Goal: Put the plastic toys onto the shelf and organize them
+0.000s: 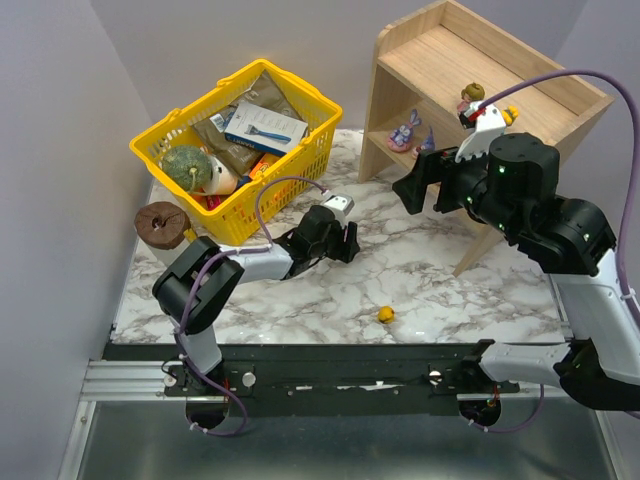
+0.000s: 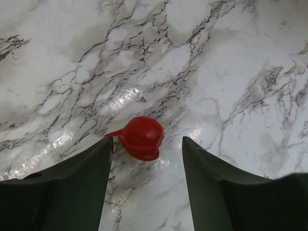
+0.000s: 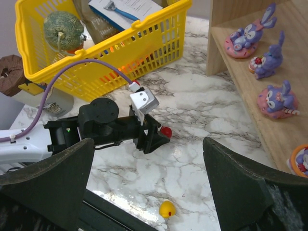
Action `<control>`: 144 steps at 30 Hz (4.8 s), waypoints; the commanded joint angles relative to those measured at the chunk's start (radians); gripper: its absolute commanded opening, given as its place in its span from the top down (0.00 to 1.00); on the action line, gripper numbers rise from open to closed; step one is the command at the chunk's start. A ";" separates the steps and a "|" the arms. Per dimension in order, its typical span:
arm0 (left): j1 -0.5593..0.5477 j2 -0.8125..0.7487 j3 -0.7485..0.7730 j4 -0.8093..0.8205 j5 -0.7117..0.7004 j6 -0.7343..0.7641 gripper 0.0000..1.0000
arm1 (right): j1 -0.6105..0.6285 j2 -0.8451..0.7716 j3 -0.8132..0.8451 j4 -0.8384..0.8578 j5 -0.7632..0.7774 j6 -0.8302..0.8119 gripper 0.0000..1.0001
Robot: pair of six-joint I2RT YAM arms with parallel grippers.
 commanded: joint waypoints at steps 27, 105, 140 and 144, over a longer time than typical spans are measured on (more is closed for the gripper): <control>-0.007 0.107 0.034 0.097 0.002 0.025 0.52 | -0.005 0.001 0.050 -0.085 0.141 -0.054 0.00; 0.036 -0.280 1.051 -0.961 0.056 -0.437 0.90 | -0.051 0.114 -0.326 0.809 -0.283 -0.383 0.81; 0.044 -0.482 0.805 -0.585 0.249 -0.127 0.26 | -0.053 0.004 -0.268 0.711 -0.593 -0.245 0.99; 0.045 -0.493 0.782 -0.570 0.270 -0.133 0.33 | -0.053 -0.004 -0.262 0.709 -0.593 -0.242 0.99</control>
